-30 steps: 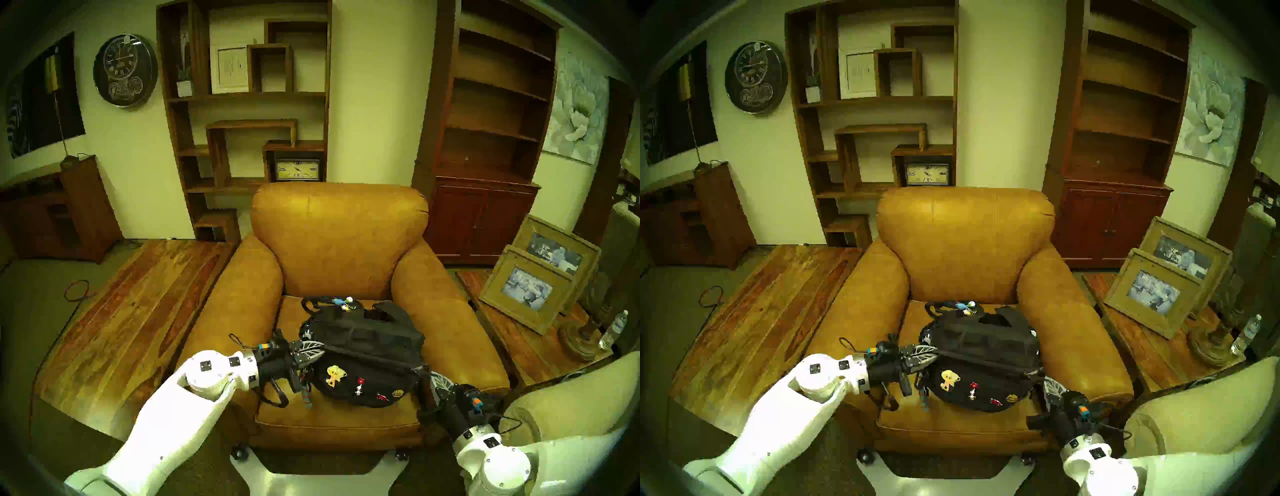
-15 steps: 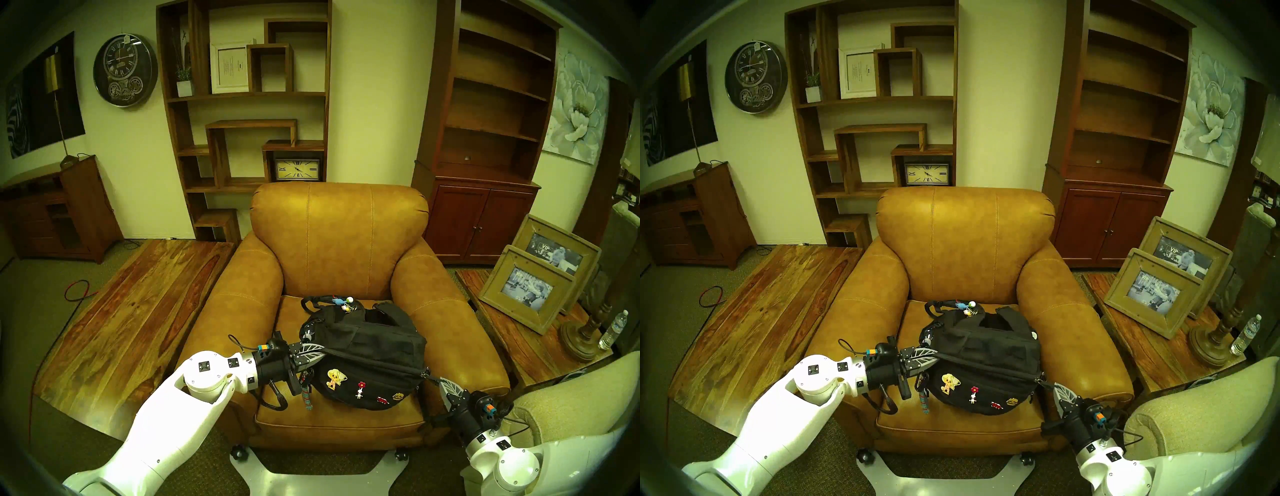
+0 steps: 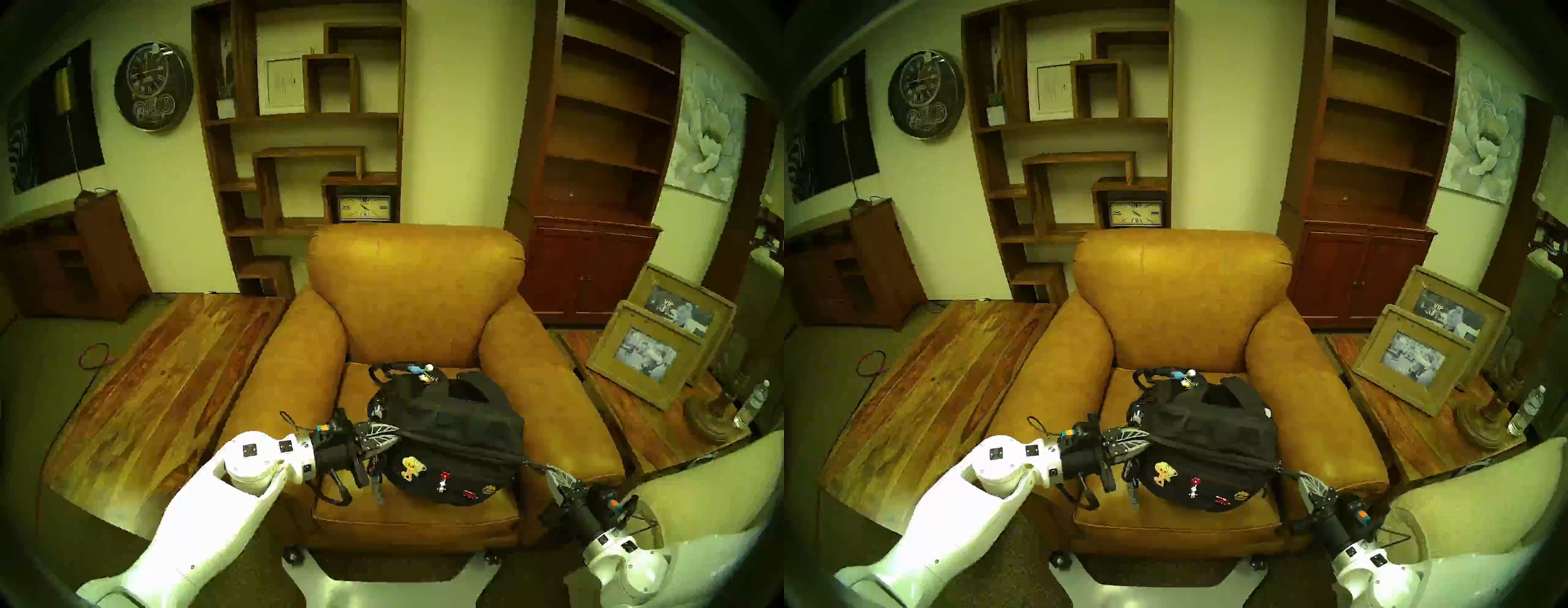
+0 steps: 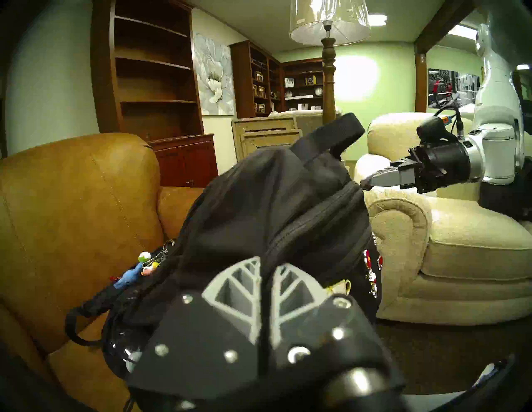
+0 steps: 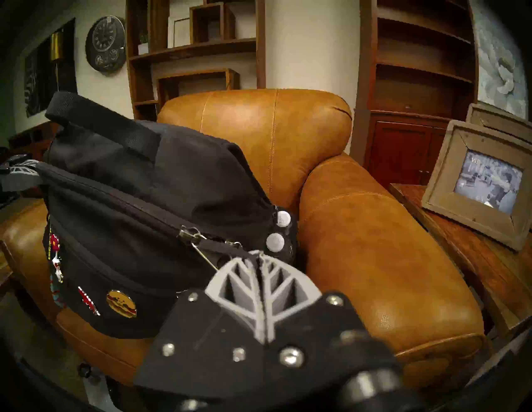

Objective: Close a bag with a zipper

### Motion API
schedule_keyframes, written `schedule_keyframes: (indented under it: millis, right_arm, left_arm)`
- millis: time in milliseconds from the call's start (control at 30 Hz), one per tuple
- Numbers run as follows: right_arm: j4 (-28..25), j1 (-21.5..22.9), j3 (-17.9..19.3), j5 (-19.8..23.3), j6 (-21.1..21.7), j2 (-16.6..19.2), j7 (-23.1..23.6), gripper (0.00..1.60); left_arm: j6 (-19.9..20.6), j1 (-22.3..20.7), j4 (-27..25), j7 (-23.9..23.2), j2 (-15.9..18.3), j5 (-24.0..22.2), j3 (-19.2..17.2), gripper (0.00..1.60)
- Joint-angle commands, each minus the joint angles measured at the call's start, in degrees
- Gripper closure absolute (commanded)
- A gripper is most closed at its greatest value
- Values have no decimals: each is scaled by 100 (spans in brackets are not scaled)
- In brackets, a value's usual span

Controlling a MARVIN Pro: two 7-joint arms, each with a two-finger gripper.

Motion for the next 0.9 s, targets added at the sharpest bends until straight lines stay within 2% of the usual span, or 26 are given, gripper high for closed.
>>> schedule_keyframes:
  millis: [0,200,333,867]
  right_arm:
    - [546,46,66,315,-102,-122,51,160]
    - [901,167,124,403,-35,-406,236,160]
    - [1123,259,160,448,-13,-576,344,160]
    - [1854,307,267,761,-123,-867,674,160]
  left_arm:
    - [16,-328,-148,40,64,-28,-203,160]
    - [43,-433,-79,141,30,-10,-280,160]
    - [82,-404,-18,118,122,-35,-354,160]
    - [65,-422,126,53,208,-55,-512,160]
